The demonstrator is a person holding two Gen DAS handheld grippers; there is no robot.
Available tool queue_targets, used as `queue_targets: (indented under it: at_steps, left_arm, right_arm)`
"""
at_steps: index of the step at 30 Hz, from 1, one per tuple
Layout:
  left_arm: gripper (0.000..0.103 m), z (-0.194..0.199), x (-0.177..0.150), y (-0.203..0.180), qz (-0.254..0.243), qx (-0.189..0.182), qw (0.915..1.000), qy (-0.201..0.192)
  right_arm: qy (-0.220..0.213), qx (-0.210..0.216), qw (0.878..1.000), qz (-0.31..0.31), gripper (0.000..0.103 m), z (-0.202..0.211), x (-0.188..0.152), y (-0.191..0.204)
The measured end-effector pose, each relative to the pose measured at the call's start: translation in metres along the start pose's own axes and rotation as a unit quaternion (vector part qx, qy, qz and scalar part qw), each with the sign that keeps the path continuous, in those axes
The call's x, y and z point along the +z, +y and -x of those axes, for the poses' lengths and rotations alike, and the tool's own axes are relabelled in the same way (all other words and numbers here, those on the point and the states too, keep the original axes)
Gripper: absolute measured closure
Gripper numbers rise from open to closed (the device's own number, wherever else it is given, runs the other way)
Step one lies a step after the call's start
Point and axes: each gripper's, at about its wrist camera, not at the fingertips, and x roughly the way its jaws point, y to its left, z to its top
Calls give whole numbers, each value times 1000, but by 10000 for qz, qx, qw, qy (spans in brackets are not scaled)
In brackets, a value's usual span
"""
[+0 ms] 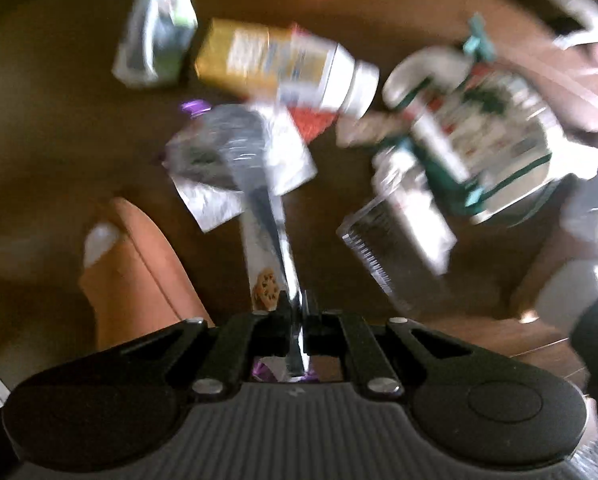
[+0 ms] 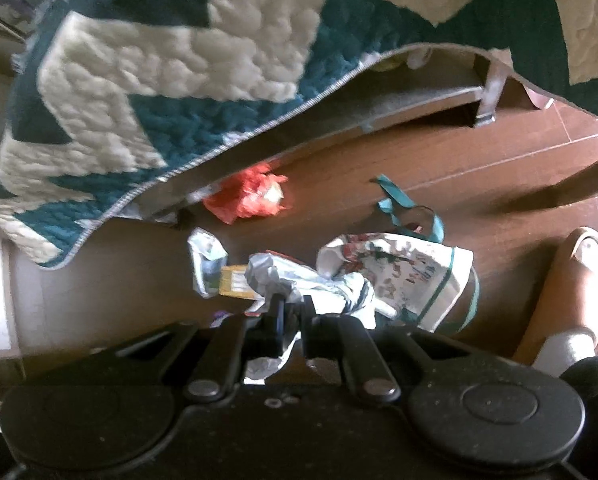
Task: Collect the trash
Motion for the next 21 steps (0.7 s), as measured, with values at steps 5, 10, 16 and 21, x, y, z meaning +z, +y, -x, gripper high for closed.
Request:
queue_targets:
  at_steps: [5,10,16,21]
  left_arm:
    - [99,81,-16,-10,-255,-353,9964,-724]
    - [99,151,-43,-22,-522,-659,9859,-1444]
    - [99,218,-75,-39,-857,-896,9673,-2213]
    - [98,223,-85,-38,-807,-896,9674,-2228]
  right_arm:
    - [-407,188,9989,155,97,45,-12,14]
    - [-939,235,9932,640,97,112,-32,33]
    - [-1763,220,9795,945,97,204,-53,41]
    - [-1966,177,9759,934,97,226,-62,29]
